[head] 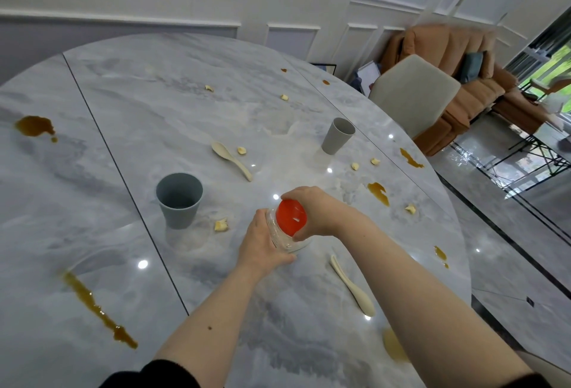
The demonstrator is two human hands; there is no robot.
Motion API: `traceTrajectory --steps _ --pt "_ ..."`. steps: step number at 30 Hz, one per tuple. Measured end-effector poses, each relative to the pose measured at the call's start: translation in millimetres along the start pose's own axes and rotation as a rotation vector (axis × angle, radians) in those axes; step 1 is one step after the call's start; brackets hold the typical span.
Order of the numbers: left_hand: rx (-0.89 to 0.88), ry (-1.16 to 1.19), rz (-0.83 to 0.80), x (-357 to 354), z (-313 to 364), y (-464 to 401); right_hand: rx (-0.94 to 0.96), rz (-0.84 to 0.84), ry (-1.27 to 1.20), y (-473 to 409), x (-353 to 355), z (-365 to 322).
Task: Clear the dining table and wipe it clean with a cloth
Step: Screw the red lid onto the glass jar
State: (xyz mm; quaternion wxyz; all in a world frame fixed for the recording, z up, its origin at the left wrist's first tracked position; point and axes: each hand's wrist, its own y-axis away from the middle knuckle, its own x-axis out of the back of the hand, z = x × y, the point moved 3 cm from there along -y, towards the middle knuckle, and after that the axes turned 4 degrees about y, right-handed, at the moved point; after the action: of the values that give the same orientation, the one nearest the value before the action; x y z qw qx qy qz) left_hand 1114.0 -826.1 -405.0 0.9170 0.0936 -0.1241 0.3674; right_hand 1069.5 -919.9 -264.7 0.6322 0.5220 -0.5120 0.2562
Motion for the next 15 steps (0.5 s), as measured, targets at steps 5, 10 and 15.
traceTrajectory --steps 5,10,15 --pt "0.001 -0.005 -0.01 -0.7 1.1 -1.1 -0.054 0.01 0.007 -0.1 -2.1 -0.8" --pt "-0.003 -0.033 -0.012 -1.2 0.4 -1.6 -0.124 0.059 -0.033 -0.9 -5.3 0.3" --pt "-0.017 -0.047 -0.028 -0.4 0.9 -2.2 -0.185 0.093 -0.046 0.1 -14.0 -0.8"
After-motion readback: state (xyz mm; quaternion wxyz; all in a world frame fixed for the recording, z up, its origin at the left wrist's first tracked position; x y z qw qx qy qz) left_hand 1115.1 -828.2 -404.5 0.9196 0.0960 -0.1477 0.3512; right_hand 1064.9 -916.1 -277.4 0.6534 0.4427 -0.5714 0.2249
